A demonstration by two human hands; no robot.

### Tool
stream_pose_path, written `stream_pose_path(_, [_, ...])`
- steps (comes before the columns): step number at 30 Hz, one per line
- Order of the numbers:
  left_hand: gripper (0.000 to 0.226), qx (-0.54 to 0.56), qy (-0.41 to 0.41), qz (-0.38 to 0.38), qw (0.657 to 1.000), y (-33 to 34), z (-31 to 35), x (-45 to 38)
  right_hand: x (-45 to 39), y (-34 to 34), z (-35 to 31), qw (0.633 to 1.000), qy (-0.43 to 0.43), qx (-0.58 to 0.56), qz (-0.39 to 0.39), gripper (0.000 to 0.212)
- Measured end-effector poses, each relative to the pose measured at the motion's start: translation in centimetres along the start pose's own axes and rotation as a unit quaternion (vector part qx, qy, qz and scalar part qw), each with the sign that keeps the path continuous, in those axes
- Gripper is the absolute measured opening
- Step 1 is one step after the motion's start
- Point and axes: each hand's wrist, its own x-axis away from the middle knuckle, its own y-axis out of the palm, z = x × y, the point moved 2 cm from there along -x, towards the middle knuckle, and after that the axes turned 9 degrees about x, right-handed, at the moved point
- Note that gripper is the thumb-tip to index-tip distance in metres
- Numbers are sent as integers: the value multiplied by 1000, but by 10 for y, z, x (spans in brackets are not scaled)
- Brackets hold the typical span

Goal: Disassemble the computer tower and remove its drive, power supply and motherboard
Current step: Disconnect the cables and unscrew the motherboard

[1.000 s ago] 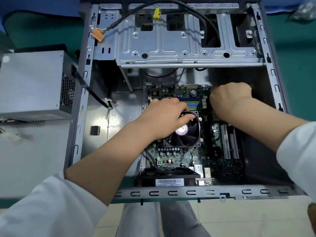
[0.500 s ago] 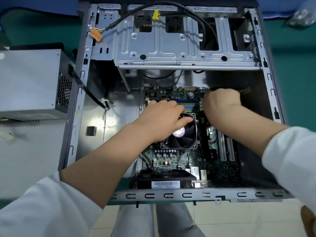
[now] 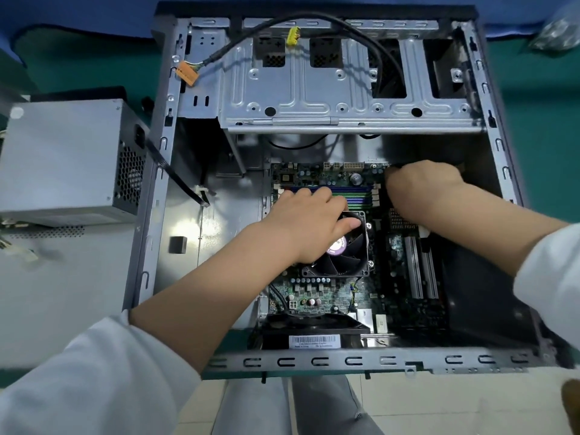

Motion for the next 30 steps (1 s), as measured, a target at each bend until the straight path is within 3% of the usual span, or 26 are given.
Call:
stream_pose_path(6, [57, -18, -54, -56, 997, -3, 5, -6, -2, -3, -24, 1000, 16, 5, -12, 30])
stream_pose_path(11, [56, 10, -37, -15, 999, 0, 4, -6, 0, 2, -3, 1000, 13, 9, 10, 33])
stream_pose_path(19, [58, 26, -41, -34, 998, 0, 0, -10, 0, 2, -5, 1000, 0, -11, 7, 32])
stream_pose_path(24, [57, 39, -44, -39, 998, -3, 0, -10, 2, -7, -19, 999, -14, 32, 2, 31])
stream_pose_path(30, [58, 38, -44, -47, 997, -3, 2, -9, -2, -2, 4, 999, 2, -19, -28, 35])
